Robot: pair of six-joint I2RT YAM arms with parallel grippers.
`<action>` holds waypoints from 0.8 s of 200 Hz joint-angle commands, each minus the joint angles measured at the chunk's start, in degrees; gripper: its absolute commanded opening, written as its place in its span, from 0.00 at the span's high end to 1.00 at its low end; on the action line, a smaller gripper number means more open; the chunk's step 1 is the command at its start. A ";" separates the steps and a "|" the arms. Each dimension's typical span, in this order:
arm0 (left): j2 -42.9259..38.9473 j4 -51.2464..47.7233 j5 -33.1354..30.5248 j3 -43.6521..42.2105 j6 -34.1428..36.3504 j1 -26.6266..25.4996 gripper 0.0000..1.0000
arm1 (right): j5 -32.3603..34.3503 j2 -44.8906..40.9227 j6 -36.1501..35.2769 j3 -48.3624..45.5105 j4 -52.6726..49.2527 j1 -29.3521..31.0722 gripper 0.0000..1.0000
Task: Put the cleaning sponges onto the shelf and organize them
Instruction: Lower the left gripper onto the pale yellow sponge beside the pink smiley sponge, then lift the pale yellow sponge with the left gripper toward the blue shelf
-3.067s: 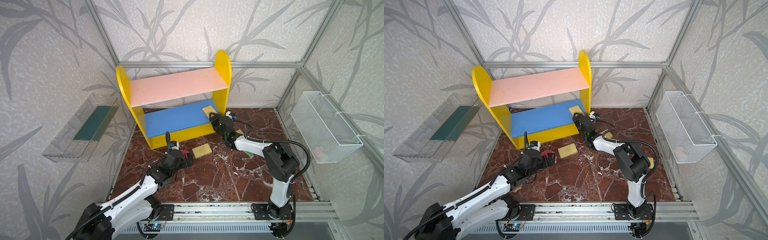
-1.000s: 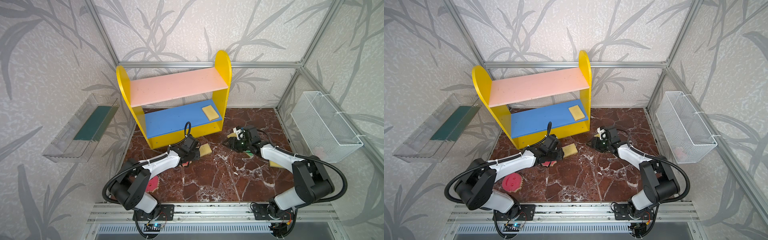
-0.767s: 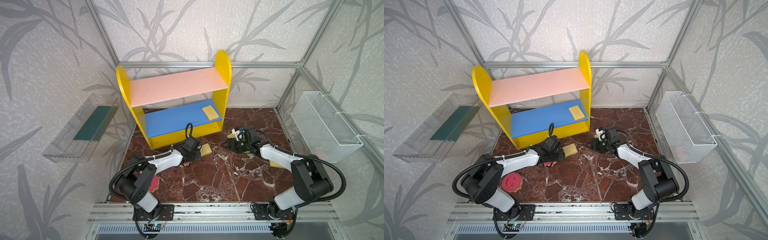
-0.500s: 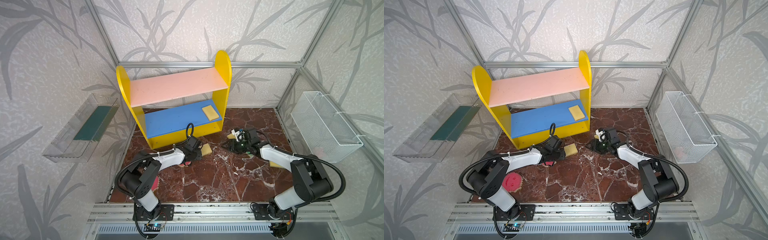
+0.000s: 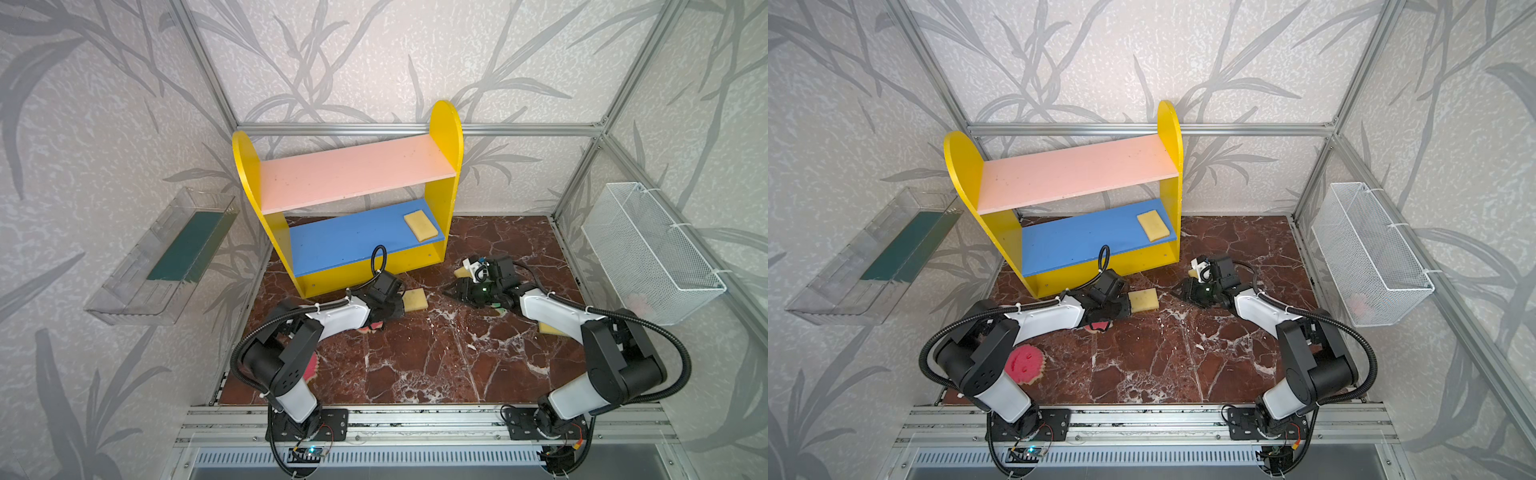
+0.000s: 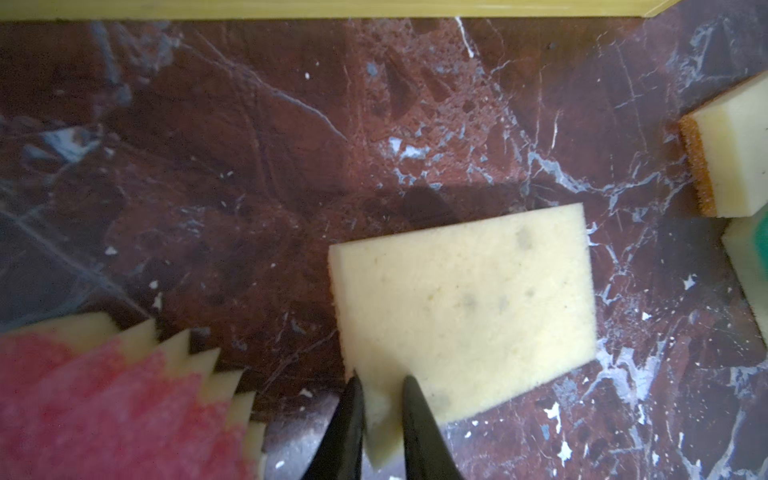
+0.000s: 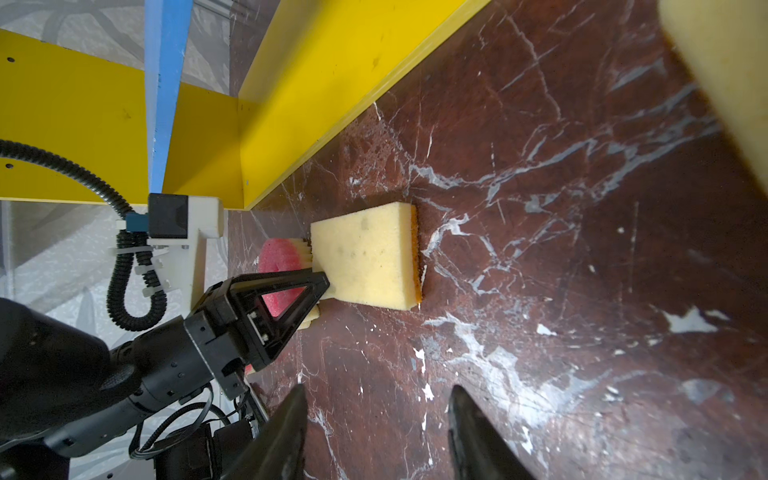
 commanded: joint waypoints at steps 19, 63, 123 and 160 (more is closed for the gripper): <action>-5.48 -1.80 -0.76 0.40 -0.27 -0.46 0.84 | 0.48 -1.85 -1.43 -0.11 -1.15 -0.45 0.46; -12.36 -5.18 -2.68 0.19 0.12 -0.77 0.85 | 0.57 -3.94 -1.37 -0.20 -2.10 -1.20 0.46; -25.87 -8.36 -12.36 -0.69 -2.98 -0.60 0.86 | 0.43 -6.63 -0.85 -0.49 -2.64 -1.77 0.46; -24.79 -11.63 -16.79 5.28 -1.86 0.76 0.86 | 0.39 -7.15 -1.00 -0.29 -3.02 -1.77 0.46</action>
